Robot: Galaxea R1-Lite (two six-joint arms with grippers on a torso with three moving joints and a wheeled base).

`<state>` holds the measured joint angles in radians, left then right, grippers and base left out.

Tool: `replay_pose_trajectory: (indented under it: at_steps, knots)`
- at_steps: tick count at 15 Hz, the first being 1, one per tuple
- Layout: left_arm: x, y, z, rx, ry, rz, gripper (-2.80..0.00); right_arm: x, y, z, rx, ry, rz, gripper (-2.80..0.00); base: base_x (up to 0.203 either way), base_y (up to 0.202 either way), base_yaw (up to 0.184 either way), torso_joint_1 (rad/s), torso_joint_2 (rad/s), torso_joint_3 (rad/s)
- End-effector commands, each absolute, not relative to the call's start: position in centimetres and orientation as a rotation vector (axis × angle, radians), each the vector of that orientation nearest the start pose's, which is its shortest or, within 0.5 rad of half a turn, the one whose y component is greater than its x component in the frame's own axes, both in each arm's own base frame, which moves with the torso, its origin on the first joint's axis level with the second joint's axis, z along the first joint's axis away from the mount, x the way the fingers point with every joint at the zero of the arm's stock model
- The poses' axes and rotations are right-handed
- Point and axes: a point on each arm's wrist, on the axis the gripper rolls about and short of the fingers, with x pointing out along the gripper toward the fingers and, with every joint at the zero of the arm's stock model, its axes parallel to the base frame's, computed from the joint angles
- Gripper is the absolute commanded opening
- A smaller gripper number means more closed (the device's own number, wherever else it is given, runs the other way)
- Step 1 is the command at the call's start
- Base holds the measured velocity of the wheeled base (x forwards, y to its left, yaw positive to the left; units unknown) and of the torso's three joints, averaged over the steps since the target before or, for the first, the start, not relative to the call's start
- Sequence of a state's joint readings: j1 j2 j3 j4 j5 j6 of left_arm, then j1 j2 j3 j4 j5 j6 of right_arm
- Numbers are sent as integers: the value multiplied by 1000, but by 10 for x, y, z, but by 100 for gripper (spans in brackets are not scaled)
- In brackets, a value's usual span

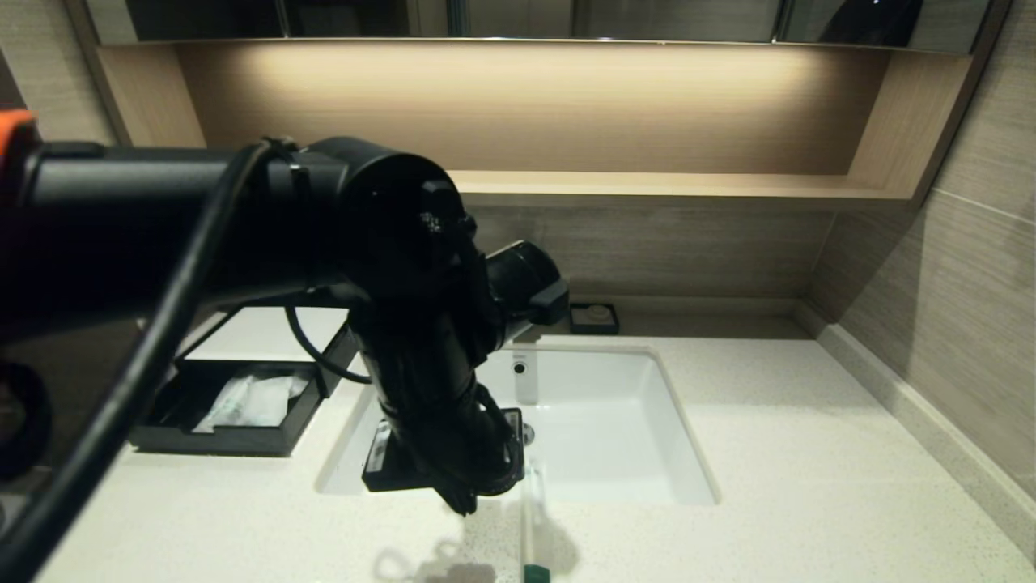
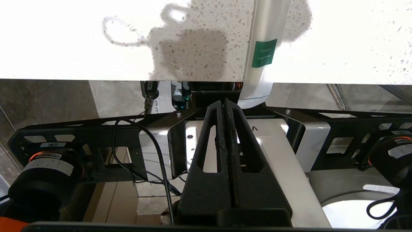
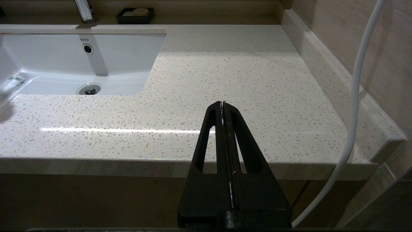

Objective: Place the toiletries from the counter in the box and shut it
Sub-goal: Pick up the bathroom toiletry

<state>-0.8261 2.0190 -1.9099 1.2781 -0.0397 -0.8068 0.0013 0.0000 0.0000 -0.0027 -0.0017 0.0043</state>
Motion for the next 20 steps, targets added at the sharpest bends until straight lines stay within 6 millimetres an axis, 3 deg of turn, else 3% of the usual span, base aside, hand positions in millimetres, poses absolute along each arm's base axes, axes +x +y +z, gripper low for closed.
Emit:
replay_pose_trajectory:
  at_steps: [1, 20]
  knots:
    - [223, -249, 221, -93, 1479, -139, -280, -23, 0, 75, 5, -2, 0, -280, 0, 0, 0, 0, 0, 0]
    - [217, -264, 218, -60, 1426, -158, -280, -23, 0, 75, -26, 0, 2, -280, 0, 0, 0, 0, 0, 0]
